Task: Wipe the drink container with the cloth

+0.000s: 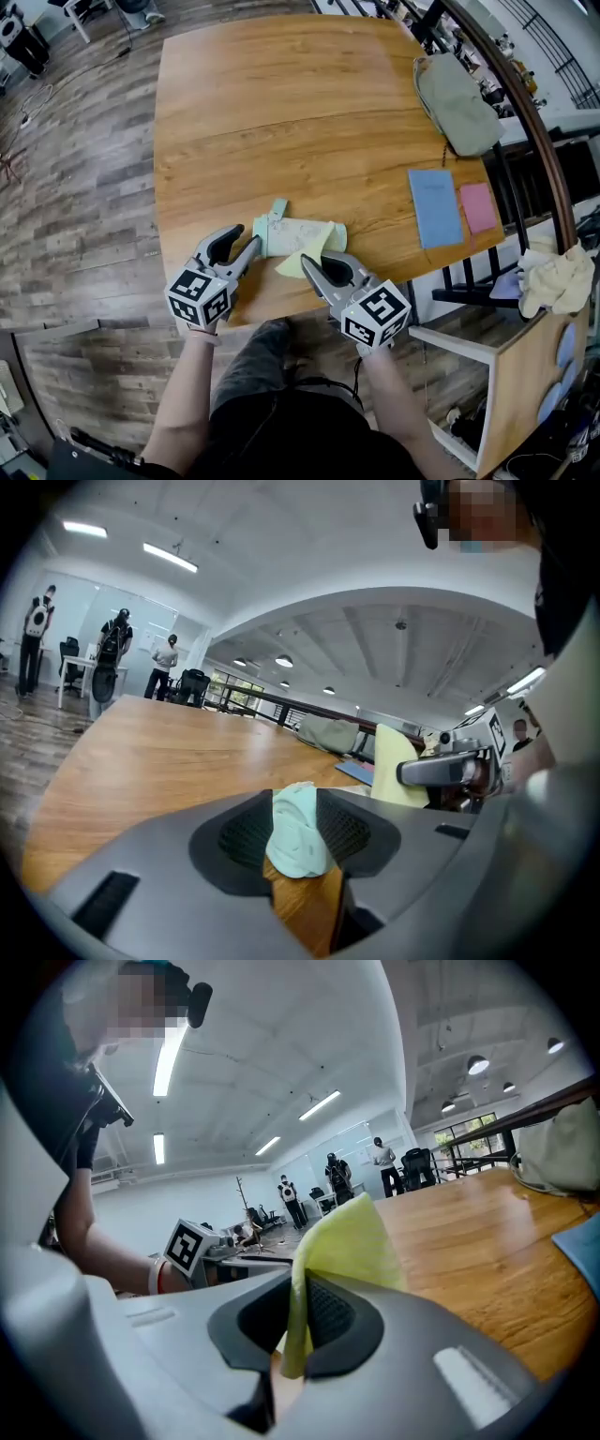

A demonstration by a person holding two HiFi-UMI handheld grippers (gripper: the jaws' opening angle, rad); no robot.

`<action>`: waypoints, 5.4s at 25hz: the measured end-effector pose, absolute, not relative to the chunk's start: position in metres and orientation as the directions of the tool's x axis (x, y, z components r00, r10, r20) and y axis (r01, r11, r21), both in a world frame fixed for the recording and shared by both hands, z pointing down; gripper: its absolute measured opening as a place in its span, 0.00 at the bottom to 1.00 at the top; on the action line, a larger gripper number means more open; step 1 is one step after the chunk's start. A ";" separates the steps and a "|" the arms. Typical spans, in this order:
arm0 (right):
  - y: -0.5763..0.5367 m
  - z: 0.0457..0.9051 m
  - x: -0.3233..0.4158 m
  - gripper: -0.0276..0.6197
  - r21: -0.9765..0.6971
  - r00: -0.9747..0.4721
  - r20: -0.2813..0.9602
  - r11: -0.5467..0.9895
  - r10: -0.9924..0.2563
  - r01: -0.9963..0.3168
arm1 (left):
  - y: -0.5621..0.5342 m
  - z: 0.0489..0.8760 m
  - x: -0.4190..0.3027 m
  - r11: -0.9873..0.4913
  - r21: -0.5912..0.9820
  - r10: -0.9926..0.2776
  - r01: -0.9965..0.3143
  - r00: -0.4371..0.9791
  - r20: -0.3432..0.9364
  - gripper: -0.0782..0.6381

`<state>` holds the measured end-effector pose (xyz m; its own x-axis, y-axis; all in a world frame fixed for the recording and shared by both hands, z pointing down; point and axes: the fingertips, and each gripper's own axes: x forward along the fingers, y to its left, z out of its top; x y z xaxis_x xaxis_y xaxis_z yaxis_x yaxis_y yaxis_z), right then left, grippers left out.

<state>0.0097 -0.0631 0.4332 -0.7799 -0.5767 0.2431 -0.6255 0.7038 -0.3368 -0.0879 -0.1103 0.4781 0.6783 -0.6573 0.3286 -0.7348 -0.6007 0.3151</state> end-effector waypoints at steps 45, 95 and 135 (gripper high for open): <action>-0.157 0.471 0.023 0.07 -0.297 -0.681 0.420 0.618 -0.601 -0.728 | -0.146 0.459 -0.064 -0.721 -0.001 -0.658 -0.693 0.685 0.311 0.28; -0.180 0.470 0.001 0.07 -0.341 -0.706 0.368 0.619 -0.605 -0.708 | -0.222 0.456 -0.070 -0.621 0.073 -0.759 -0.781 0.622 0.194 0.13; -0.216 0.462 -0.013 0.07 -0.396 -0.725 0.331 0.608 -0.605 -0.688 | -0.232 0.467 -0.073 -0.641 0.169 -0.711 -0.749 0.662 0.237 0.18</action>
